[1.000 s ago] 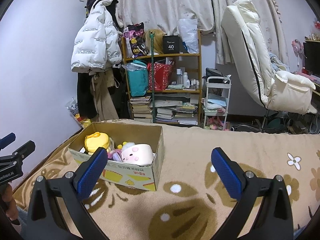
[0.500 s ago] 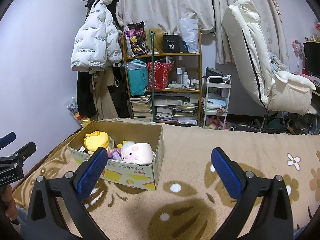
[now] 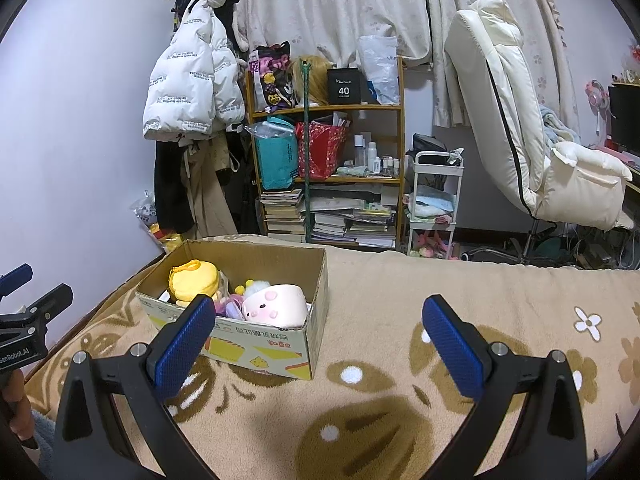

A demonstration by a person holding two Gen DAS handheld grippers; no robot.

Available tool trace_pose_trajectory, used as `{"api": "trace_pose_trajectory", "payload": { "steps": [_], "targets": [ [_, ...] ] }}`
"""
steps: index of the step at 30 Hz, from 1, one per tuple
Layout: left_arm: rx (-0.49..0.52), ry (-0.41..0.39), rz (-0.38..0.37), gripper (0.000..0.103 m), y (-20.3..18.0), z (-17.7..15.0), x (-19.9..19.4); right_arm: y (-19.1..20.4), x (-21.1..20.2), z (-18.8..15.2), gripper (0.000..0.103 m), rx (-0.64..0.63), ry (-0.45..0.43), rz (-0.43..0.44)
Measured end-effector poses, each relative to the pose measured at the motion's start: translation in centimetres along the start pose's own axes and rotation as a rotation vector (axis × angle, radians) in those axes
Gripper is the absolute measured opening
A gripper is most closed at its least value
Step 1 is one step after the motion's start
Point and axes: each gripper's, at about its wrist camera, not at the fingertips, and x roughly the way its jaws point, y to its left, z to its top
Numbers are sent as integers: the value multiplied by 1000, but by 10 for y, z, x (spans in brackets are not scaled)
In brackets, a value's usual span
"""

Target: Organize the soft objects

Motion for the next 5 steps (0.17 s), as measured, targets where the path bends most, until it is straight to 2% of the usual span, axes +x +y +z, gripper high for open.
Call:
{"api": "trace_pose_trajectory", "payload": {
  "steps": [5],
  "targets": [
    [-2,1,2,102,-1,0,0,0,1,0,103,1,1,0]
  ]
}}
